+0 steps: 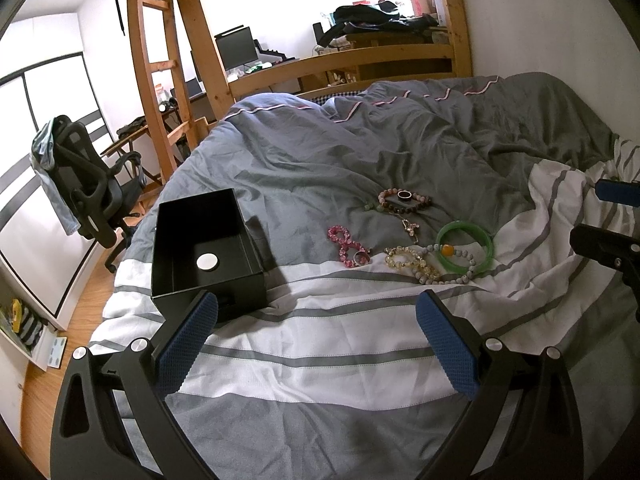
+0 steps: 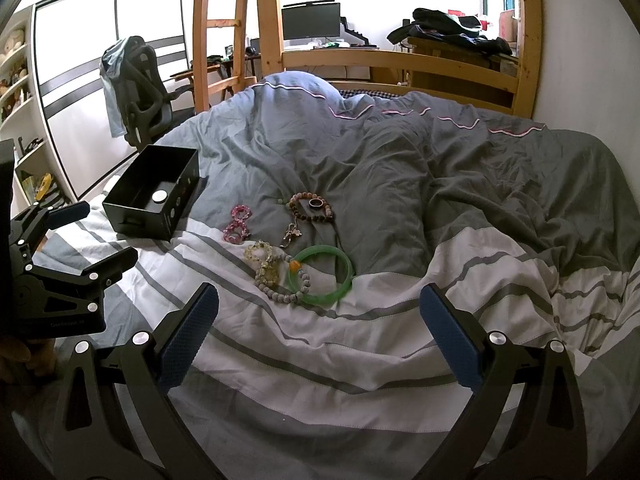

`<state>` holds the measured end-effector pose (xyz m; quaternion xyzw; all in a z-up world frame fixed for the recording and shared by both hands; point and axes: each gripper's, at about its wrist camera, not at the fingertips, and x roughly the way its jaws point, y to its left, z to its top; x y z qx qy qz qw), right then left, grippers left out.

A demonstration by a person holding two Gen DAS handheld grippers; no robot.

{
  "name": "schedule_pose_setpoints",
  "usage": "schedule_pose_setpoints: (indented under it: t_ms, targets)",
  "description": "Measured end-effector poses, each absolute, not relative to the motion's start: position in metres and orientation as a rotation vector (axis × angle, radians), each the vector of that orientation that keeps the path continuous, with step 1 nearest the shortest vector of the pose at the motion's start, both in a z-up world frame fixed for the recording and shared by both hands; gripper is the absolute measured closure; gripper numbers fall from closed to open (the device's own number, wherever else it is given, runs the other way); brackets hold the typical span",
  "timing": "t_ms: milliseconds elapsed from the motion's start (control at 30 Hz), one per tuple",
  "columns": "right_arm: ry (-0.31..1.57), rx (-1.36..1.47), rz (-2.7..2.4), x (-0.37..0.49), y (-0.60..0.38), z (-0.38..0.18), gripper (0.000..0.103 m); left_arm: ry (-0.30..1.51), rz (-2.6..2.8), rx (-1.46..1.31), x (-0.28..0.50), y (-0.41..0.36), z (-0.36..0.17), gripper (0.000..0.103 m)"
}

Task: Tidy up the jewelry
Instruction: 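Grasp the white bead bracelet with the right tool while the left tool reaches toward the silver ring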

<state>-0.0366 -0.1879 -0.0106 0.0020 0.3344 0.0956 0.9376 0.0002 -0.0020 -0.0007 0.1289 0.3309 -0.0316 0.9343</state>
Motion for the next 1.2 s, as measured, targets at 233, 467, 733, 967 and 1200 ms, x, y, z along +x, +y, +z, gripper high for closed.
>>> schedule_pose_setpoints:
  t_ms: [233, 467, 733, 967, 1200]
  targets:
    - [0.684, 0.003, 0.195, -0.037, -0.188, -0.011, 0.004, 0.677, -0.064, 0.265, 0.000, -0.002, -0.001, 0.005]
    - [0.685, 0.002, 0.196, -0.036, -0.187, -0.009, 0.004, 0.678, -0.076, 0.261, 0.001, 0.003, -0.001, 0.005]
    - [0.721, 0.015, 0.231, -0.023, -0.181, -0.024, 0.004, 0.747, -0.142, 0.201, 0.027, 0.001, -0.015, 0.005]
    - [0.776, 0.027, 0.235, 0.005, -0.179, -0.034, 0.018, 0.780, -0.187, 0.254, 0.058, -0.020, -0.033, 0.009]
    - [0.881, 0.057, 0.282, 0.048, -0.172, -0.061, 0.043, 0.851, -0.192, 0.292, 0.099, -0.040, -0.061, 0.019]
